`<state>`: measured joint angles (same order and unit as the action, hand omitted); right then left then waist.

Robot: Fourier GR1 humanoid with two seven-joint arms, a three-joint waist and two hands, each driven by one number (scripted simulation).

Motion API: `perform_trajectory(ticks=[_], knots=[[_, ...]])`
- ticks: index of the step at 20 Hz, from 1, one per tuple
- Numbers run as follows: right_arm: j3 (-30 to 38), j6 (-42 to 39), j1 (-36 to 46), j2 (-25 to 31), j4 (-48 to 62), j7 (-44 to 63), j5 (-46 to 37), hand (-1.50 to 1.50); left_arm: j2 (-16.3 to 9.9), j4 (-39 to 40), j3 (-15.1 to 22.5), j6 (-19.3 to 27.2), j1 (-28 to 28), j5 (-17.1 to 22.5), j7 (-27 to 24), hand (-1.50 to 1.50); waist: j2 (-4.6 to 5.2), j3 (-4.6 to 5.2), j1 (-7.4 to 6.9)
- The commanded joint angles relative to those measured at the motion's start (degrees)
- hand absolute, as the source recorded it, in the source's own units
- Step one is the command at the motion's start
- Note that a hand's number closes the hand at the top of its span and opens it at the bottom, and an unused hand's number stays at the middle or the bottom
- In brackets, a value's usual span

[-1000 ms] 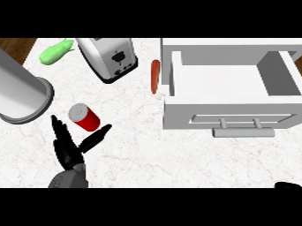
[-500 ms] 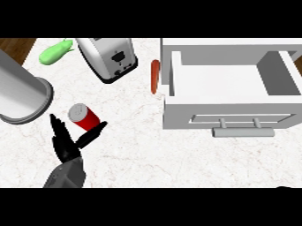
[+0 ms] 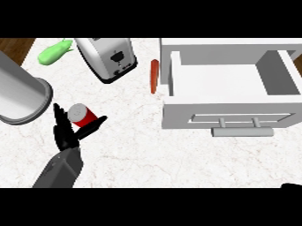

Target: Pick up the can, place it into the drawer and close the drawer

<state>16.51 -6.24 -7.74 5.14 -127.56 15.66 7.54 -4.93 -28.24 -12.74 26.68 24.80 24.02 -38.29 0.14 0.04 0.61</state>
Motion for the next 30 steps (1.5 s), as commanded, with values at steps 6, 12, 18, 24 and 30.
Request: perform_trajectory(ticks=[6,12,18,24,30], knots=[[0.24,0.18,1.74,-0.13,1.64,-1.06,-1.10,-1.50,-2.40,8.96,-2.24,-8.06,9.16,0.64,-2.06,1.50,0.23,0.04,0.43],[-1.84,0.51,-1.27,-3.15,0.77,-4.02,-4.17,-1.50,-1.57,11.83,-2.57,-10.94,9.75,0.08,-6.86,1.50,0.14,0.02,0.41],[-2.05,2.34,3.97,-0.85,-0.28,1.78,-4.59,-1.50,-4.08,12.13,2.11,-20.71,12.57,-3.46,-1.79,1.50,0.21,0.05,0.30],[0.80,2.34,5.51,1.17,0.15,2.80,-2.80,-1.50,1.17,9.49,7.43,-24.20,15.57,-7.50,-0.51,1.50,-0.04,-0.01,-0.07],[0.78,1.80,0.83,-0.17,-4.96,3.82,-2.33,-1.50,1.57,-0.14,10.98,-22.83,17.57,-9.09,10.33,1.50,-0.52,-0.08,-0.70]])
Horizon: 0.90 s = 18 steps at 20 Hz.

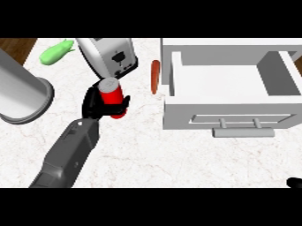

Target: Pick up the can, place it into the drawer and close the drawer

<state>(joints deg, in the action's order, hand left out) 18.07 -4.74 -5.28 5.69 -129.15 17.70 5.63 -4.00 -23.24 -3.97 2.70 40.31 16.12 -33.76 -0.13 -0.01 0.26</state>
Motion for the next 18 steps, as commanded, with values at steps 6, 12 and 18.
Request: perform_trajectory(ticks=[6,12,18], knots=[[-0.25,-0.22,-1.45,-0.58,-1.62,-0.28,-1.34,-1.50,1.05,-20.33,6.33,4.03,1.03,-2.74,17.47,1.50,-0.27,-0.03,-0.79],[0.43,-0.58,-2.89,-0.89,-3.77,0.21,-0.16,-1.50,3.54,-28.41,7.44,9.62,7.11,-3.28,28.80,1.50,-0.14,-0.01,-0.05],[1.78,-1.52,-1.63,0.02,1.08,-2.77,-0.06,-1.50,3.97,-35.06,12.00,16.43,13.15,-3.83,38.32,1.50,-0.08,-0.02,0.09]])
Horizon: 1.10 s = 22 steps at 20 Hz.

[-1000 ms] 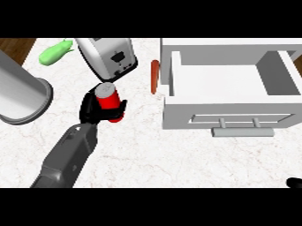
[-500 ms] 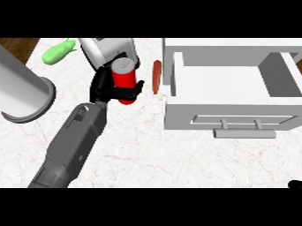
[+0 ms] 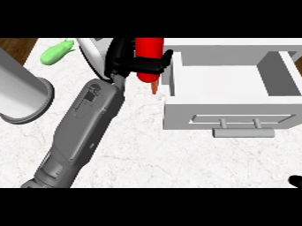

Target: Pick up the can, place it into the drawer and close the drawer

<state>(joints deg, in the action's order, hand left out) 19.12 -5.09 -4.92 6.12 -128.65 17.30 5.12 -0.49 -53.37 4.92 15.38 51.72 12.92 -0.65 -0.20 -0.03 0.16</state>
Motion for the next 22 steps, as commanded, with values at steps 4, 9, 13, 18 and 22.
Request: perform_trajectory(ticks=[4,9,13,18,22], knots=[[-0.77,0.03,3.19,0.42,3.65,-1.39,-0.85,-1.50,0.46,0.60,4.60,7.68,11.31,-0.14,9.40,1.50,0.28,-0.01,0.73],[2.80,0.00,4.64,2.91,1.63,1.56,2.72,-1.50,0.47,4.46,4.24,9.75,19.17,1.73,13.09,1.50,0.36,-0.02,1.58],[-0.53,0.83,4.20,1.23,0.12,2.09,-0.26,-1.50,0.48,10.15,5.75,9.90,24.26,3.08,12.25,1.50,0.50,-0.02,1.90],[-0.07,0.32,2.72,0.53,0.47,0.91,0.77,-1.50,0.49,18.81,5.34,10.26,30.52,5.43,10.70,1.50,0.74,-0.07,2.83],[-0.44,1.13,5.65,2.07,-2.10,6.09,1.97,-1.50,0.49,24.33,6.26,9.55,33.08,7.17,8.10,1.50,0.98,-0.06,3.51]])
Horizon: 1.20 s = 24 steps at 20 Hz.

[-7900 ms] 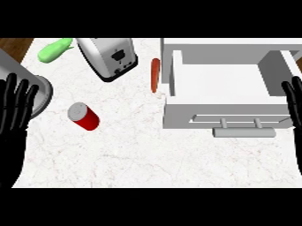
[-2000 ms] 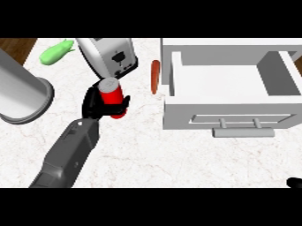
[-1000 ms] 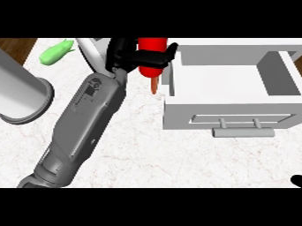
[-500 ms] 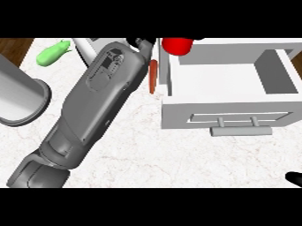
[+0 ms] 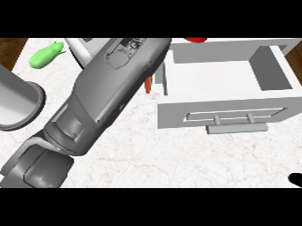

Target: Pick up the can, place it into the drawer and close the drawer

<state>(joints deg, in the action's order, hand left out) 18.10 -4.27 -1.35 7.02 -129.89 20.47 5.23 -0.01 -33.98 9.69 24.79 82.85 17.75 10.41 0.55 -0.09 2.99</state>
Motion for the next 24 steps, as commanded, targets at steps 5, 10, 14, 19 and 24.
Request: perform_trajectory(ticks=[5,10,14,19,24], knots=[[0.84,-1.19,1.14,1.19,2.36,-1.50,1.16,-1.50,0.01,8.91,4.89,2.44,5.13,5.22,-2.82,1.50,0.41,-0.08,1.72],[-1.31,0.44,2.51,1.20,-1.05,2.77,-0.64,-1.50,0.01,12.29,5.71,5.49,7.23,7.10,-3.94,1.50,0.52,-0.03,2.00],[-0.52,0.23,5.10,2.56,1.62,2.65,-0.08,-1.50,0.01,14.46,6.39,7.66,7.66,8.34,-6.11,-1.50,0.83,-0.05,2.19],[-2.22,-1.05,1.76,1.93,0.52,0.18,-2.59,-1.50,0.01,15.71,8.62,12.06,8.81,9.51,-6.25,-1.50,0.76,-0.12,3.15],[-3.26,-2.28,8.10,6.44,1.45,0.85,-4.79,-1.50,0.01,17.01,7.03,12.09,10.69,11.57,-7.59,-1.50,1.14,-0.05,2.72]])
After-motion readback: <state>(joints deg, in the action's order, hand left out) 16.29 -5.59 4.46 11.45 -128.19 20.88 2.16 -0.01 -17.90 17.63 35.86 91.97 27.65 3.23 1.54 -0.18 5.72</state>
